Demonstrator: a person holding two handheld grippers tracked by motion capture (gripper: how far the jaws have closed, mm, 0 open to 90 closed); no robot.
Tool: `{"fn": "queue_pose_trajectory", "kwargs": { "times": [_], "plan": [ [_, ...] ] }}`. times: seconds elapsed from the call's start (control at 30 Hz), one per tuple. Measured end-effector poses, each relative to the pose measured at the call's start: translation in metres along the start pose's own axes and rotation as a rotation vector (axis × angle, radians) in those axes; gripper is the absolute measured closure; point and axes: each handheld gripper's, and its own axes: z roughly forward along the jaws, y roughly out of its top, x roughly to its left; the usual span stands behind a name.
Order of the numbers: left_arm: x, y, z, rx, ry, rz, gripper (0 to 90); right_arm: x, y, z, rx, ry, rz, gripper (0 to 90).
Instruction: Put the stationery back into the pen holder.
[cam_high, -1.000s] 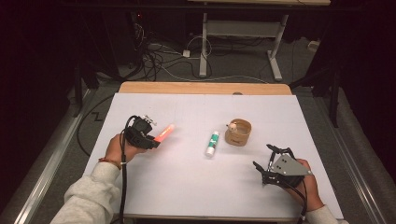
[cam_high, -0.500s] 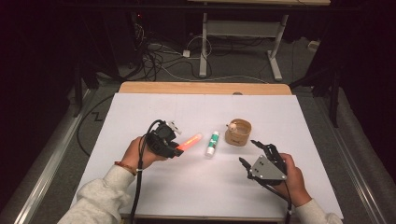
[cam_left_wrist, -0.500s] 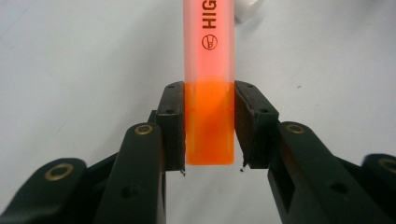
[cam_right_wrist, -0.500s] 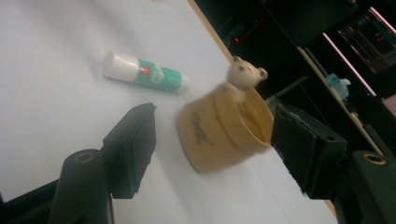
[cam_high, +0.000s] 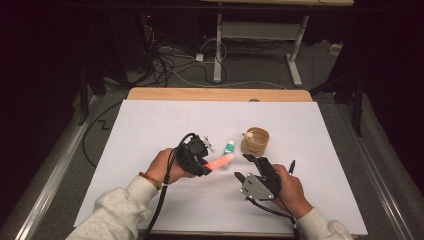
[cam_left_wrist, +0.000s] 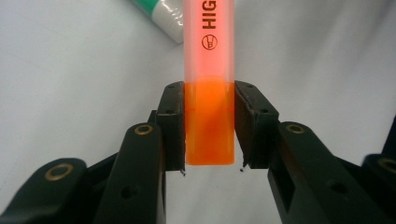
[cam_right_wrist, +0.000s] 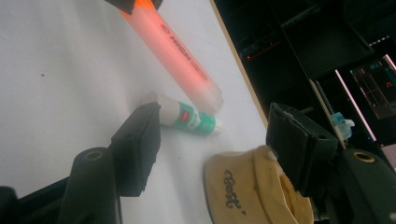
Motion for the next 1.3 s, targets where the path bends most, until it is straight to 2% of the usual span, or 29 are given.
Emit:
{"fn": "queue_pose_trajectory", "kwargs": {
  "times": [0.07,0.1,0.17,0.3,0.43,0.57,0.63,0.67,0.7,0.8,0.83,0.9,1.03,1.1,1.13,1.17,1.2,1.27,1.3],
  "plan": [
    [-0.003,0.005,0.0,0.018,0.0,0.016,64.2,0.004,0.004,0.004,0.005,-0.002,-0.027,36.9],
    [-0.005,0.007,0.0,0.021,0.0,0.02,64.2,0.007,0.005,0.006,0.015,0.0,-0.021,37.4],
    [-0.008,0.011,0.001,0.027,-0.009,0.027,64.2,0.009,0.008,0.009,0.015,-0.003,-0.068,38.2],
    [-0.014,0.023,0.003,0.055,-0.019,0.056,64.2,0.015,0.012,0.013,0.032,-0.017,-0.102,40.6],
    [-0.021,0.034,0.005,0.063,-0.021,0.074,64.2,0.019,0.015,0.016,0.045,-0.019,-0.135,44.4],
    [-0.026,0.043,0.008,0.072,-0.029,0.09,64.2,0.022,0.016,0.016,0.063,-0.029,-0.201,53.8],
    [-0.028,0.046,0.01,0.076,-0.029,0.089,64.2,0.025,0.017,0.016,0.078,-0.046,-0.242,59.7],
    [-0.028,0.048,0.011,0.072,-0.031,0.089,64.2,0.025,0.017,0.016,0.078,-0.046,-0.242,59.7],
    [-0.027,0.049,0.012,0.068,-0.033,0.085,64.2,0.029,0.017,0.017,0.086,-0.068,-0.275,65.1],
    [-0.026,0.052,0.015,0.065,-0.035,0.074,64.2,0.033,0.016,0.019,0.109,-0.084,-0.326,69.8],
    [-0.025,0.052,0.016,0.065,-0.039,0.069,64.2,0.034,0.015,0.02,0.124,-0.078,-0.316,70.6],
    [-0.025,0.053,0.017,0.058,-0.038,0.066,64.1,0.034,0.015,0.021,0.124,-0.087,-0.343,72.2],
    [-0.024,0.053,0.016,0.038,-0.033,0.062,64.0,0.037,0.013,0.021,0.155,-0.088,-0.333,74.3],
    [-0.024,0.053,0.015,0.023,-0.033,0.06,63.9,0.034,0.014,0.022,0.144,-0.109,-0.368,75.1],
    [-0.024,0.053,0.014,-0.002,-0.03,0.063,63.8,0.033,0.013,0.022,0.142,-0.117,-0.365,75.4],
    [-0.024,0.053,0.014,-0.002,-0.03,0.063,63.7,0.032,0.013,0.022,0.149,-0.126,-0.367,75.6],
    [-0.024,0.053,0.013,-0.039,-0.022,0.07,63.6,0.031,0.012,0.022,0.155,-0.137,-0.366,75.8],
    [-0.025,0.052,0.012,-0.058,-0.018,0.068,59.5,0.03,0.01,0.02,0.169,-0.133,-0.313,76.5],
    [-0.025,0.052,0.01,-0.082,-0.013,0.069,59.5,0.03,0.01,0.02,0.169,-0.133,-0.313,76.5]
  ]
}}
